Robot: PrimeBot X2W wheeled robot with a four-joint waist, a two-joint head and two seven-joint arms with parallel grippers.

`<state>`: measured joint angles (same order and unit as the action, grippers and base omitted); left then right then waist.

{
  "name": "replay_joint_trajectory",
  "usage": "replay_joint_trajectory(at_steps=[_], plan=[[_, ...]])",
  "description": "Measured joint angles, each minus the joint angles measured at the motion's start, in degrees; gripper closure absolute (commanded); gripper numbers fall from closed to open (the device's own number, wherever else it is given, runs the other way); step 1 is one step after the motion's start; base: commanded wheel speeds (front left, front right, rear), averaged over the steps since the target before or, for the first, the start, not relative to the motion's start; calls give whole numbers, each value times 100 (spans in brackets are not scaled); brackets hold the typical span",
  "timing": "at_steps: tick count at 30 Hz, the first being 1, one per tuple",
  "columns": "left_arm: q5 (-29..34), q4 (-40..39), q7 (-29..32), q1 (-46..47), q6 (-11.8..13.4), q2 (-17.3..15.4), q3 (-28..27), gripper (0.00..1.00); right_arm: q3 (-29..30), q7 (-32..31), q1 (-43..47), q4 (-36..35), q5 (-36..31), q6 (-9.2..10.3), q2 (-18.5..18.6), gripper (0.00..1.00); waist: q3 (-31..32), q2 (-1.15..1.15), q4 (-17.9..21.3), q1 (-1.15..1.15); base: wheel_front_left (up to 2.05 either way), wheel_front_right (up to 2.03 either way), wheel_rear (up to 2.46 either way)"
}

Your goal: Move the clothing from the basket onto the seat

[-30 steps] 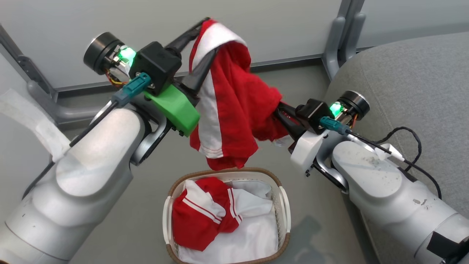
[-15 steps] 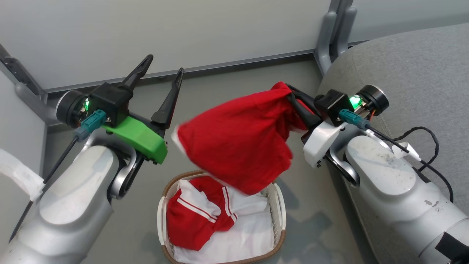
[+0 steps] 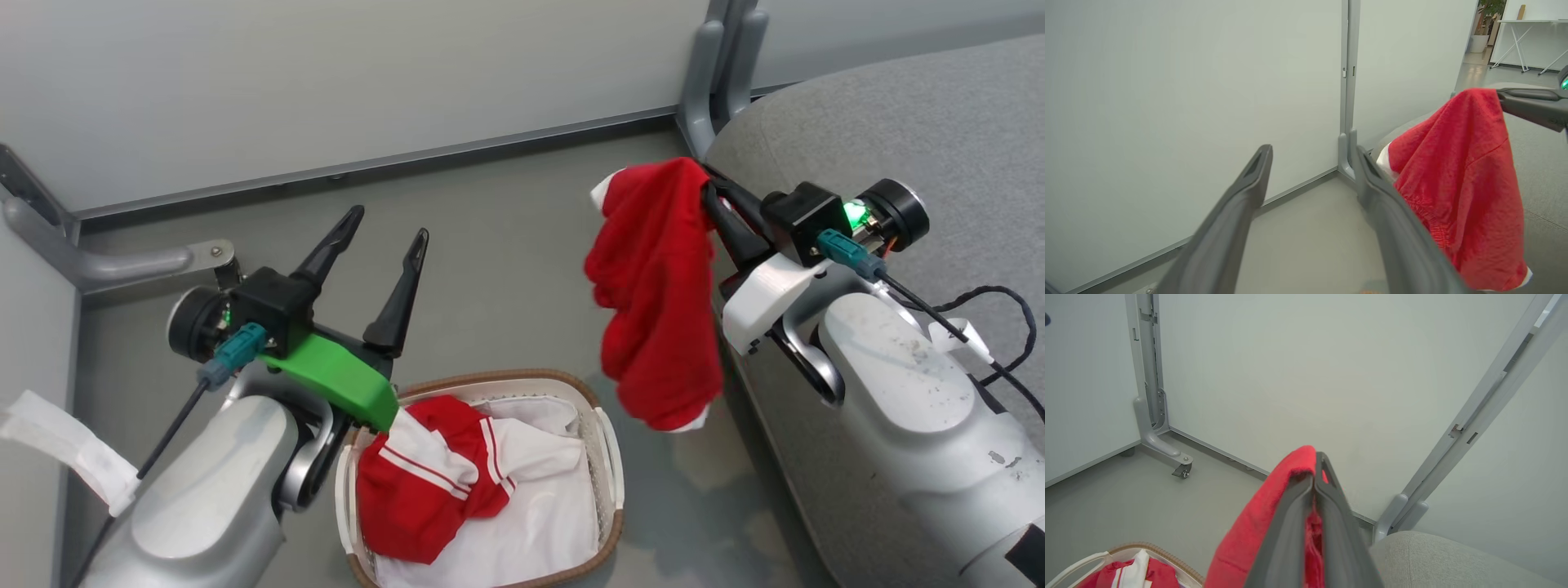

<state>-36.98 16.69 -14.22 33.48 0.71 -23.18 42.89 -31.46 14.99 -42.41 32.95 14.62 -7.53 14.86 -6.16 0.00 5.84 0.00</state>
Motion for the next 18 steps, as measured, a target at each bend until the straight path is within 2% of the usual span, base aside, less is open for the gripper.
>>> replay_joint_trajectory(at_steps=[9, 18], plan=[[163, -4, -56, -274, -13, 315, 104, 0, 419, 1, 192, -376, -199, 0, 33, 100, -34, 0, 364, 0, 0, 0, 0], [297, -36, -91, -468, -48, 620, 52, 0, 849, 1, 429, -758, -417, 0, 75, 100, -145, 0, 970, 0, 0, 0, 0]])
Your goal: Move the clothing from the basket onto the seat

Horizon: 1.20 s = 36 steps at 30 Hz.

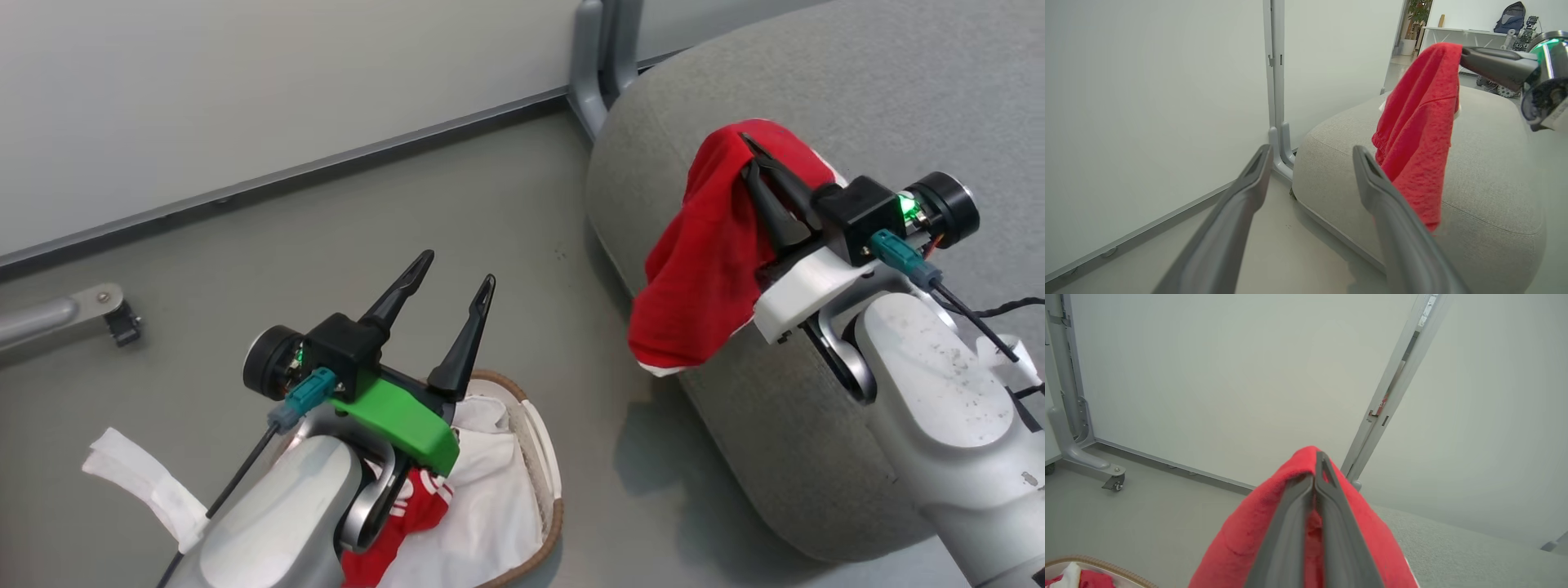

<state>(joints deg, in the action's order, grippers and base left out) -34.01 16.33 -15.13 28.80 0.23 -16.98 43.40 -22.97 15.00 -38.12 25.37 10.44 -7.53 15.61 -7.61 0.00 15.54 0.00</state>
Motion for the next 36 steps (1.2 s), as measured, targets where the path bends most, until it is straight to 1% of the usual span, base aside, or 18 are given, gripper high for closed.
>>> replay_joint_trajectory(at_steps=[7, 13, 18, 21, 27, 31, 36], plan=[[148, 80, 0, -110, -109, 108, 5, 0, 256, -1, 177, -155, -104, 0, 3, 100, -134, 0, 546, 0, 0, 0, 0], [290, 159, 0, -110, -172, 155, 59, 0, 338, 0, 307, -198, -188, 0, -33, 100, -245, 0, 961, 0, 0, 0, 0], [381, 136, 0, -109, -180, 219, 112, 0, 356, 0, 385, -183, -197, 0, -53, 100, -325, 0, 1167, 0, 0, 0, 0], [428, 119, -1, -109, -200, 256, 136, 0, 412, 0, 460, -170, -197, 0, -51, 100, -369, 0, 1183, 0, 0, 0, 0], [501, 83, 0, -104, -208, 296, 148, 0, 620, 0, 417, -103, -215, 0, 38, 100, -432, 0, 1021, 0, 0, 0, 0], [542, 69, 0, -82, -208, 294, 141, 0, 745, 0, 65, 7, -288, 0, 269, 100, -525, 0, 876, 0, 0, 0, 0], [589, 7, -1, 43, -234, 312, 138, 0, 883, -1, -687, 324, -388, 0, 667, 100, -726, 0, 642, 0, 0, 0, 0]])
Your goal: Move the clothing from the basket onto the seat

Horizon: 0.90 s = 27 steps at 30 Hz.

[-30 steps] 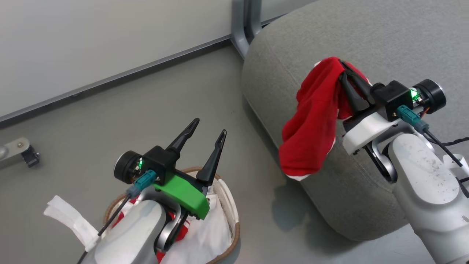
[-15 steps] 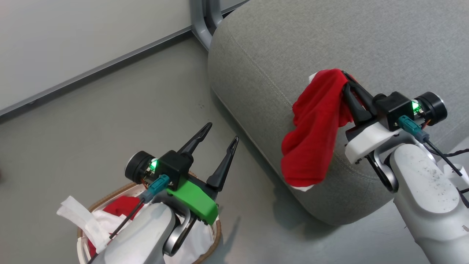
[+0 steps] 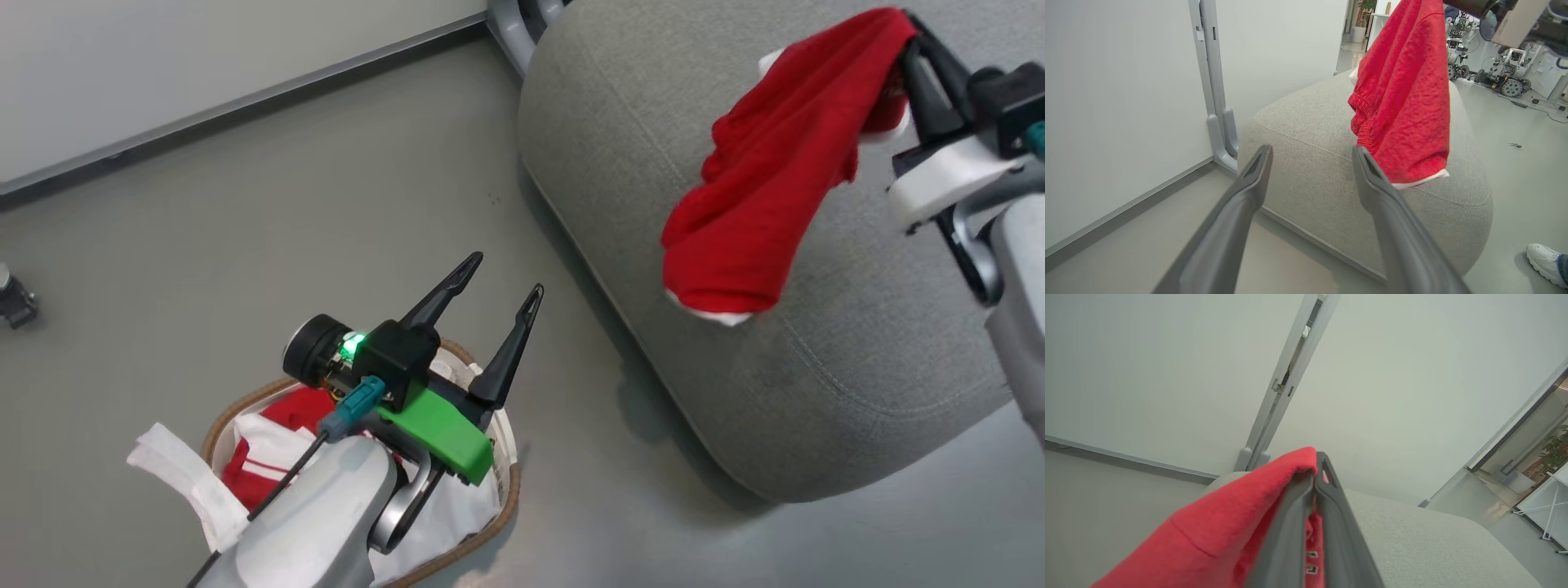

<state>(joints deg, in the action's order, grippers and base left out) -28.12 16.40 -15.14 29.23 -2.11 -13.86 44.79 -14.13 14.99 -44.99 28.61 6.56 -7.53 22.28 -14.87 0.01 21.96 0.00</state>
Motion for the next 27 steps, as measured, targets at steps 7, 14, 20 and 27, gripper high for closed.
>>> replay_joint_trajectory(at_steps=[7, 14, 20, 27], plan=[[131, -156, 21, 229, -14, -15, 44, 0, 383, -154, -1235, 476, 52, 0, 463, 100, -432, 0, -342, 0, 0, 0, 0], [283, -334, 101, 552, -23, -10, 122, 0, 976, -691, -2416, 704, -32, 0, 1265, 100, -996, 0, -744, 0, 0, 0, 0], [428, -454, 104, 779, -22, 9, 187, 0, 1379, -985, -2825, 955, -459, 0, 1796, 100, -1499, 0, -1082, 0, 0, 0, 0], [541, -606, 175, 991, -15, 13, 249, 0, 1867, -836, -2564, 1373, -695, 0, 1645, 100, -2079, 0, -1400, 0, 0, 0, 0]])
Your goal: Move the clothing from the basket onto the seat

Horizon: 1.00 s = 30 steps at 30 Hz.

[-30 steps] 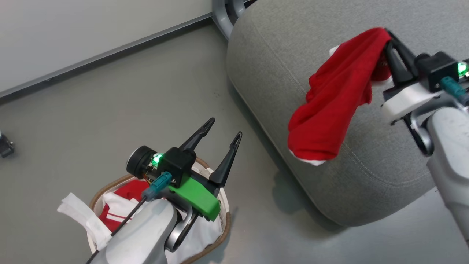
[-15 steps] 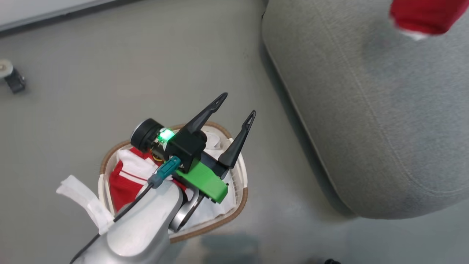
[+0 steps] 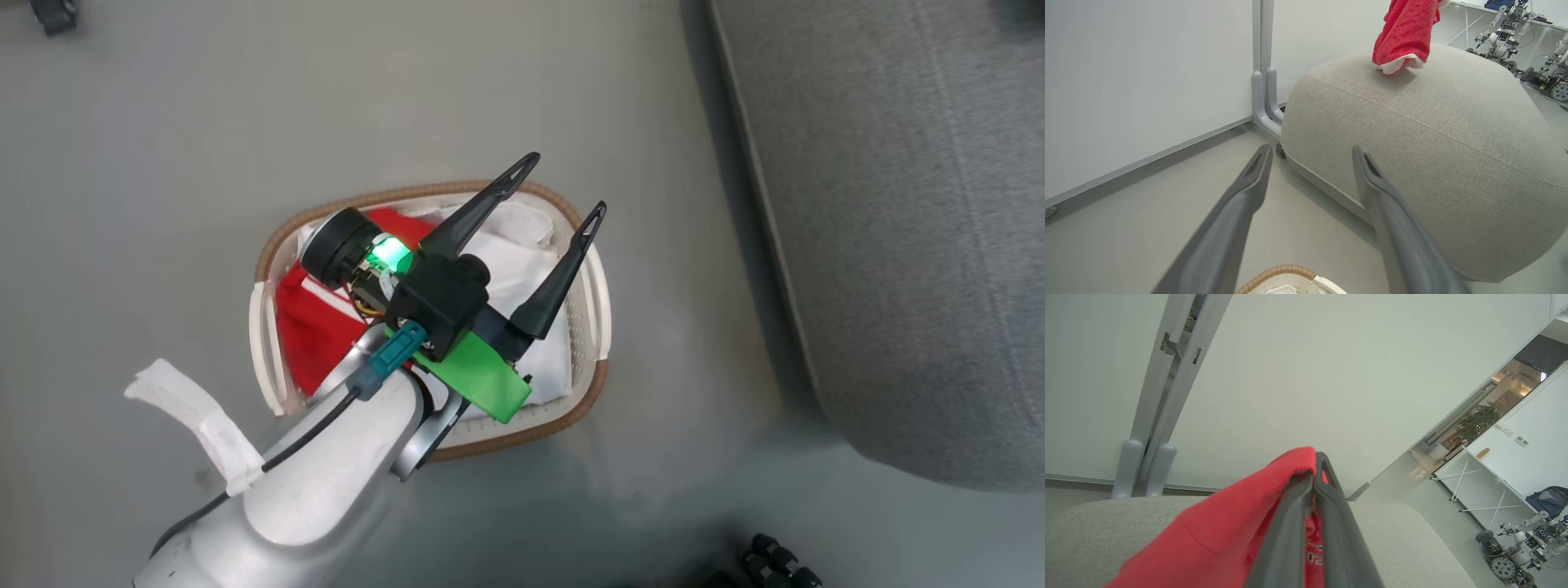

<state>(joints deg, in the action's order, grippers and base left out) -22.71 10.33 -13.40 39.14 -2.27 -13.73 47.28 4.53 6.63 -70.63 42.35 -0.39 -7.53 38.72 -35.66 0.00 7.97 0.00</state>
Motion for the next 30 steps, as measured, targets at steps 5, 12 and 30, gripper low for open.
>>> replay_joint_trajectory(at_steps=[5, 12, 30], plan=[[76, -133, 103, 119, 2, -26, 43, 0, 148, 204, 432, 363, -229, 0, -483, 100, -359, 0, -136, 1, 0, 0, 0], [90, -250, 158, 200, 30, -83, 54, 0, 399, 500, 768, 836, -450, 0, -1056, 100, -647, 0, -188, 1, 0, 0, 0], [-105, -85, 13, 51, 156, -86, -24, 0, 270, 829, 1201, 1307, -621, 0, -1533, 0, -79, 0, 41, 0, 0, 0, 0]])
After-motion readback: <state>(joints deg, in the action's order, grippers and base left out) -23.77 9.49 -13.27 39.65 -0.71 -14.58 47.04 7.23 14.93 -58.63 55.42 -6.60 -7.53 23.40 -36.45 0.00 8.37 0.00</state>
